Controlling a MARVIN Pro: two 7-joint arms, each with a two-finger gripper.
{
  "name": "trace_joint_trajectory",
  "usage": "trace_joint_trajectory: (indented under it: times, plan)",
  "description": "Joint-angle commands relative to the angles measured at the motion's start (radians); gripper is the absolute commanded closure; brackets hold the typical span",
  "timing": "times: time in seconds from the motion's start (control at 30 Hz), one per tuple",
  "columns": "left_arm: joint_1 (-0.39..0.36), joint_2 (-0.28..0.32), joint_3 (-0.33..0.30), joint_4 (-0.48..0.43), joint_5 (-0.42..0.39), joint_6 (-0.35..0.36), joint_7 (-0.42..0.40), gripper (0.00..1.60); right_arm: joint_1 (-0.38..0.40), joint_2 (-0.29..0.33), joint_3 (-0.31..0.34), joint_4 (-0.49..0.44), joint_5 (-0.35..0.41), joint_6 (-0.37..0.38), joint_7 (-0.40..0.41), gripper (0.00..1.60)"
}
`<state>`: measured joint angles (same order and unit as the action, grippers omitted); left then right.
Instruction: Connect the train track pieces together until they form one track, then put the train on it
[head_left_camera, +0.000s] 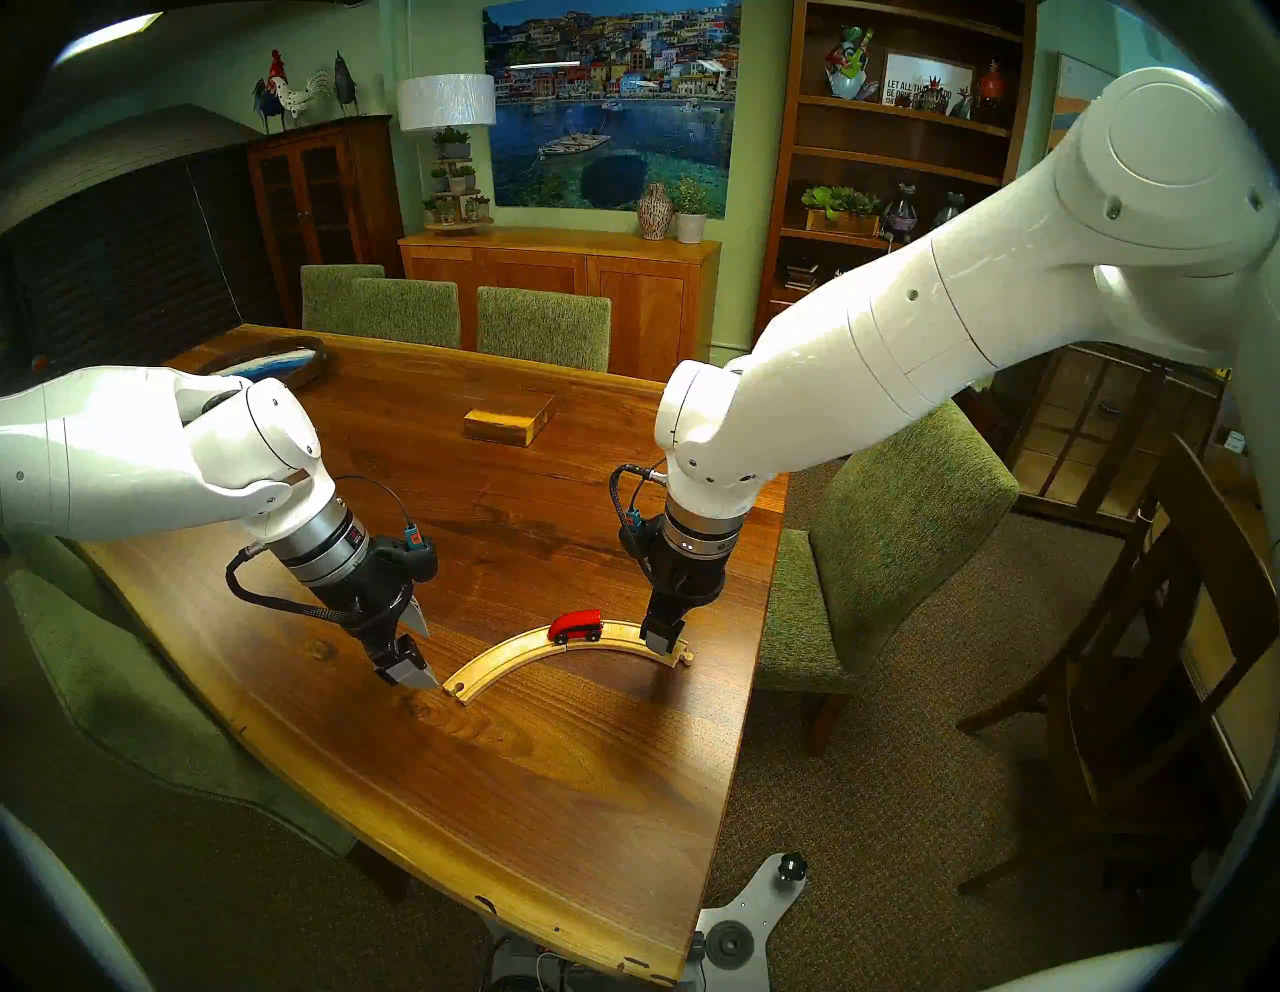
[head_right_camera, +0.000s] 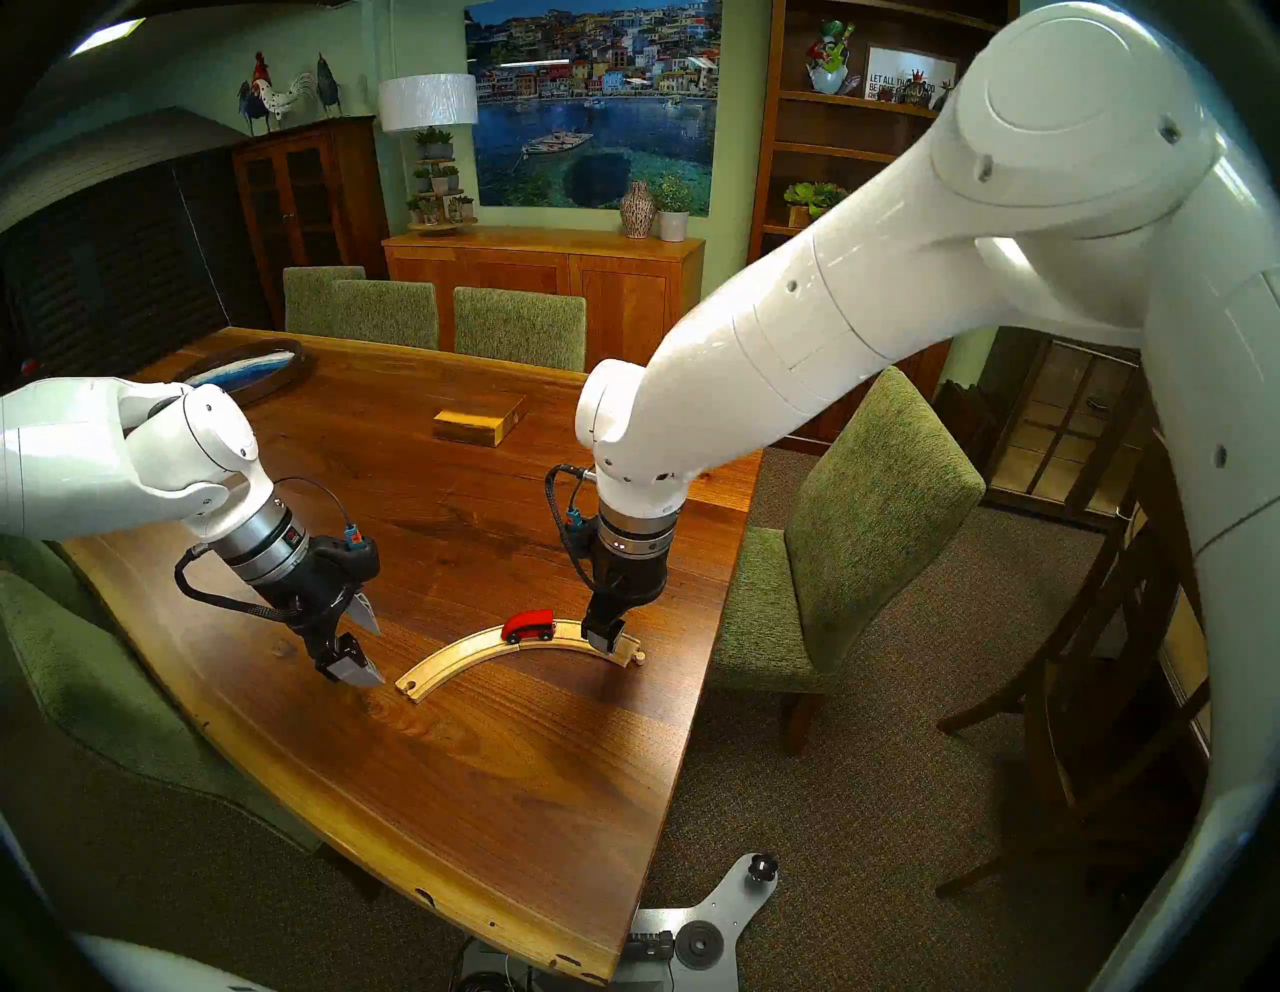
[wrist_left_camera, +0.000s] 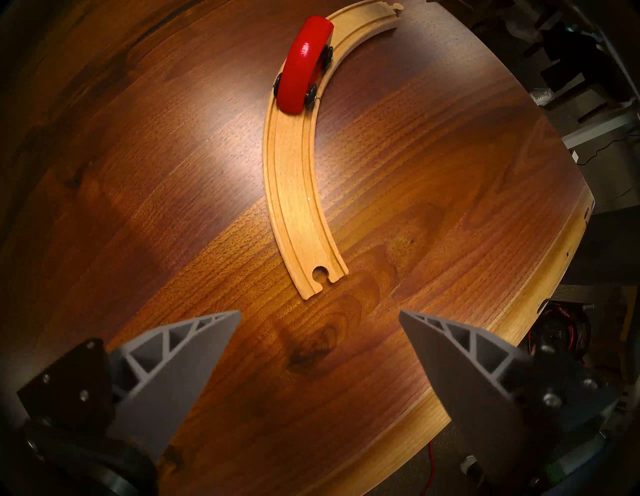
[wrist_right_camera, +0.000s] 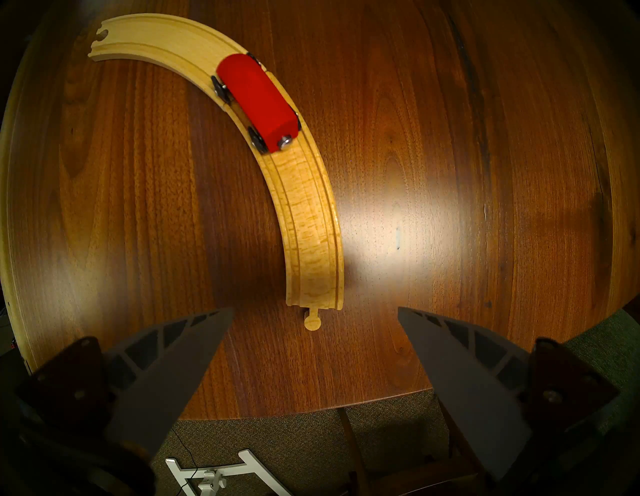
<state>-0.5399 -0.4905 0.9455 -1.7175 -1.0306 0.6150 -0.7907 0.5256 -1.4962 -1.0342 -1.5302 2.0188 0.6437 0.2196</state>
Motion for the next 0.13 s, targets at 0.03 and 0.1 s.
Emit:
trace_joint_trajectory:
  times: [0.03, 0.1]
  plan:
    - [-0.023, -0.012, -0.024, 0.002, -0.004, -0.004, -0.006, 0.00, 0.030, 0.008, 0.009, 0.007, 0.002, 0.002, 0.002, 0.00]
    - [-0.023, -0.012, -0.024, 0.003, -0.004, -0.003, -0.006, 0.00, 0.030, 0.008, 0.009, 0.007, 0.002, 0.002, 0.002, 0.00]
